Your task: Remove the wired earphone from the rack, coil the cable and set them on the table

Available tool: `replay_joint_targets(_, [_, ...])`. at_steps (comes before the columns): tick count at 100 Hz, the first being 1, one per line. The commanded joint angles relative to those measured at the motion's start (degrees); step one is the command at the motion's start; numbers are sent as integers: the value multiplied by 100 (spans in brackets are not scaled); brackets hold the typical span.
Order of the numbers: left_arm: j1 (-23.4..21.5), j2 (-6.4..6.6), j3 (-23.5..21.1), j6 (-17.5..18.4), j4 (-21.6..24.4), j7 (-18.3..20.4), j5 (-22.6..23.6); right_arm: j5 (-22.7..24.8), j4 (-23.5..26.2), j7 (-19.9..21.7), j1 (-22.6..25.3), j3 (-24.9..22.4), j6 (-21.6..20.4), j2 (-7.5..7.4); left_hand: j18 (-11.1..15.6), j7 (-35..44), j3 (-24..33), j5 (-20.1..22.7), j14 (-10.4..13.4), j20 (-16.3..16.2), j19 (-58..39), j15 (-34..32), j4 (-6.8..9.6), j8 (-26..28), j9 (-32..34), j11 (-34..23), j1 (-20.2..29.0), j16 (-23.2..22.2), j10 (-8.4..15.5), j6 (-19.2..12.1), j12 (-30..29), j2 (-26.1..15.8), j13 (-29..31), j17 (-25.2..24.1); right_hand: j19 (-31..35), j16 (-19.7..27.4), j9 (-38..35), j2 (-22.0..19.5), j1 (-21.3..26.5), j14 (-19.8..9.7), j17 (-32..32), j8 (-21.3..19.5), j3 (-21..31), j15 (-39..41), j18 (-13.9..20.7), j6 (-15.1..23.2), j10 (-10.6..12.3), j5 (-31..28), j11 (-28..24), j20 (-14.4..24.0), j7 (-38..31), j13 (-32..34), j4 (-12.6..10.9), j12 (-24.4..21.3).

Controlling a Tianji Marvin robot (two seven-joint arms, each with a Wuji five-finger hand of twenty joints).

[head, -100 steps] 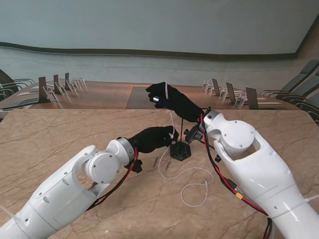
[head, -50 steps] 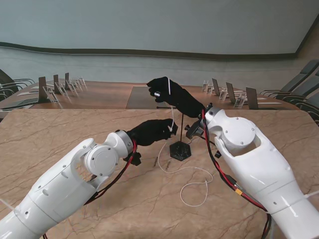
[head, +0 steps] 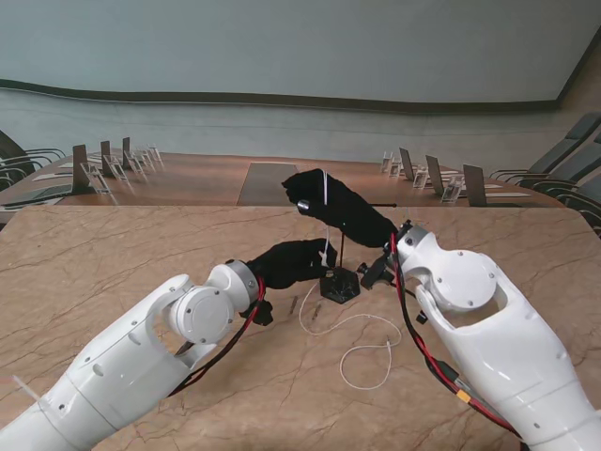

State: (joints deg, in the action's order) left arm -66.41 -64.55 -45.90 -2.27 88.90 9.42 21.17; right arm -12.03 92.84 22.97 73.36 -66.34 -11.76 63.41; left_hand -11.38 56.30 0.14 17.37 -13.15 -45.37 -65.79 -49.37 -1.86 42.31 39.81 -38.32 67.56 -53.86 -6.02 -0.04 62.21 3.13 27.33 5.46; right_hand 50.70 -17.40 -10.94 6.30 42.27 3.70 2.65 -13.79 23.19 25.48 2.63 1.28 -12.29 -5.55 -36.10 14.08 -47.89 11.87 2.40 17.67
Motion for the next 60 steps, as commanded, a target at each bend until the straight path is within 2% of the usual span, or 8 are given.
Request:
replay_joint_targets(1, [-122, -48, 56, -64, -40, 3, -10, 15, 81, -40, 127, 8, -17, -2, -29, 73, 17, -68, 80, 130, 150, 103, 105, 74, -111, 92, -58, 104, -53, 27, -27, 281, -93, -157, -40, 25, -20, -330, 291, -131, 71, -30, -20, -14, 240, 177, 141, 67, -14, -116, -102, 72, -110, -34])
replay_joint_targets(28, [-236, -94, 164, -188, -130, -196, 70, -8, 257, -120, 362, -67, -51, -6, -24, 210, 310, -174, 158, 409, 721, 552, 137, 115, -99, 502, 9, 441, -11, 2, -59, 658, -180, -345, -35, 19, -18, -343, 303, -114, 68, -38, -25, -12, 230, 176, 123, 67, -10, -111, -117, 64, -105, -28])
replay_joint_targets(37, [-241, -99, 210, -217, -163, -219, 106, 4, 318, -106, 419, -101, -93, -22, -25, 312, 539, -178, 175, 412, 729, 564, 63, 120, 96, 811, 204, 517, 12, -52, 206, 671, -132, -342, -26, 14, -25, -342, 299, -106, 79, -40, -32, -4, 224, 171, 112, 68, -15, -106, -118, 75, -104, -24])
replay_joint_targets(46, [-238, -109, 250, -253, -204, -256, 142, 13, 386, -79, 506, -151, -114, -39, -25, 390, 538, -62, 168, 412, 729, 556, 38, 149, 351, 1145, 605, 534, 17, -162, 474, 591, -83, -342, -26, 13, -30, -341, 292, -94, 80, -40, -42, -2, 208, 171, 96, 68, -15, -105, -119, 78, -104, -23])
replay_joint_targets(60, [-204, -119, 308, -255, -304, -308, 234, 27, 499, -61, 681, -241, -150, -64, -29, 544, 945, 257, 198, 416, 734, 783, -1, 261, 674, 1447, 639, 716, 156, -356, 275, 584, 52, -336, -12, 9, -47, -334, 292, -59, 105, -41, -46, 7, 187, 171, 70, 68, -15, -99, -119, 103, -107, -22])
